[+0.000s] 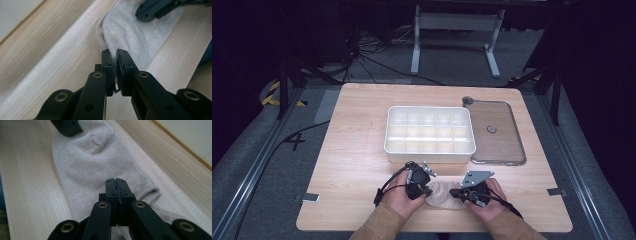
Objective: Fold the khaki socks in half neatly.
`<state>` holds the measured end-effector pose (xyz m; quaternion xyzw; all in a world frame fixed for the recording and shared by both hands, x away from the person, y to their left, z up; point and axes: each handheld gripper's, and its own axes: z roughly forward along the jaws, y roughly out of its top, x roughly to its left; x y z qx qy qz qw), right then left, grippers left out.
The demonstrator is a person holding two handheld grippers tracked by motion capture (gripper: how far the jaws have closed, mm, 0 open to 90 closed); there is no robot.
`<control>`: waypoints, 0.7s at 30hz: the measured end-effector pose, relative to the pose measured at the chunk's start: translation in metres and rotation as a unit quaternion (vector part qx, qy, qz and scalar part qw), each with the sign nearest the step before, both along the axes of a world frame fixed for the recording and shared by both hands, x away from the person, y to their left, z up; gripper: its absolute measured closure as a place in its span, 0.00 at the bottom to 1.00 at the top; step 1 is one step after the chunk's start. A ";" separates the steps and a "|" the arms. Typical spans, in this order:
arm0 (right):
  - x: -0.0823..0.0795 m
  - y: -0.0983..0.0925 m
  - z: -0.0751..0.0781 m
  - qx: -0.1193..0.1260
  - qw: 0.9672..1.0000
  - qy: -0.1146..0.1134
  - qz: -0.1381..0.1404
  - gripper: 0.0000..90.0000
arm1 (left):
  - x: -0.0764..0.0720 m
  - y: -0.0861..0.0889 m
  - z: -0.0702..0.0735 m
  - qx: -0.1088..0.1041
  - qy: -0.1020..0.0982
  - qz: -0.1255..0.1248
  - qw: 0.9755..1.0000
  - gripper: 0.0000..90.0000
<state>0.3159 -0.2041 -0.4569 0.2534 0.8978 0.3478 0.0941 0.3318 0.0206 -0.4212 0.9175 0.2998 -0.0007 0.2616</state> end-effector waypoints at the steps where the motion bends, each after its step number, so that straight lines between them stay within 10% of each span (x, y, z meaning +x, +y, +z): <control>1: 0.000 0.000 0.000 0.002 1.000 -0.003 0.002 1.00 | 0.000 0.001 0.002 -0.002 -0.003 -0.002 1.000 0.94; 11: -0.006 -0.011 0.014 0.028 0.999 -0.022 -0.003 1.00 | -0.001 0.005 0.015 0.019 0.005 -0.015 1.000 0.94; 21: -0.005 -0.034 0.007 -0.004 0.999 0.030 -0.037 1.00 | 0.004 0.014 0.020 0.021 0.025 -0.002 0.999 0.94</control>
